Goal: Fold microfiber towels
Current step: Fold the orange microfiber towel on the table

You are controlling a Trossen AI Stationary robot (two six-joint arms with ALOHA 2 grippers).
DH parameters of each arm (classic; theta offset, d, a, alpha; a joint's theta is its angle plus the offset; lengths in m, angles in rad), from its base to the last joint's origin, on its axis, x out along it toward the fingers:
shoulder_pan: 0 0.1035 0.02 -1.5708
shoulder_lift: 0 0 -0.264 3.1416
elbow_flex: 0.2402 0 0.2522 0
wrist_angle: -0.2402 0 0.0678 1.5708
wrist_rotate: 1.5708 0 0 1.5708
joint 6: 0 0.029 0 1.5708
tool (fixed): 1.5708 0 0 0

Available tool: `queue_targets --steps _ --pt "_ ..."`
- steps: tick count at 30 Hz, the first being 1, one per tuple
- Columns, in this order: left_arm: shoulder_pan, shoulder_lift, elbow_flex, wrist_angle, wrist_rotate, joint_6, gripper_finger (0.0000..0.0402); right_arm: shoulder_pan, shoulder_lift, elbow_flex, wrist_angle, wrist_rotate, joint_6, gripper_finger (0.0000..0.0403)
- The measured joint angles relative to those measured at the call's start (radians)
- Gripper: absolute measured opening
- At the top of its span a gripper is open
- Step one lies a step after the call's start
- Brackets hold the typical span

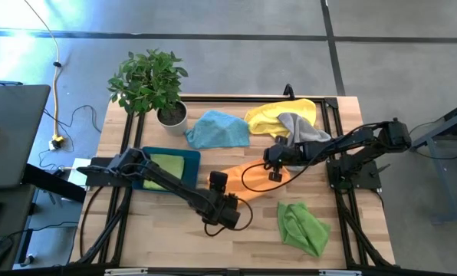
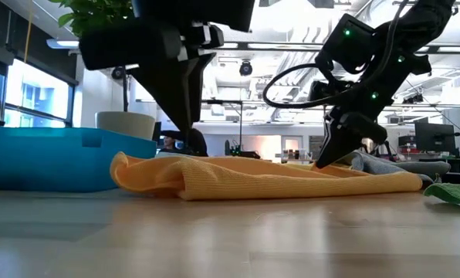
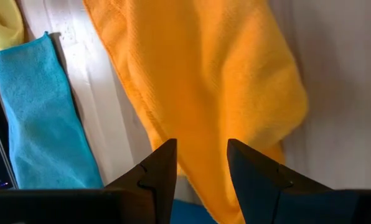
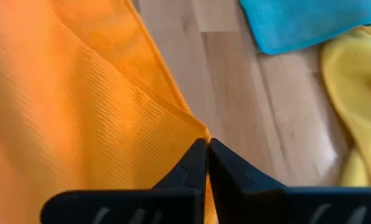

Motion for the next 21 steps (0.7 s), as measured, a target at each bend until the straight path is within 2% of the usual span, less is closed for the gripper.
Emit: queue_targets --steps 8,12,16,21 --pt "-0.027 0.0 0.0 0.0 -0.024 -0.003 0.0131 0.0 -0.107 0.001 -0.079 0.066 0.005 0.0001" --pt "-0.027 0.0 0.0 0.001 -0.027 -0.021 0.0131 0.0 -0.178 0.002 -0.174 0.07 0.085 0.0" --pt "-0.024 0.0 0.0 0.001 -0.036 -0.025 0.0131 0.0 -0.185 0.002 -0.287 0.067 0.171 0.0" --pt "-0.024 0.0 0.0 0.002 -0.069 -0.026 0.0131 0.0 -0.176 0.001 -0.286 0.045 0.199 0.0016"
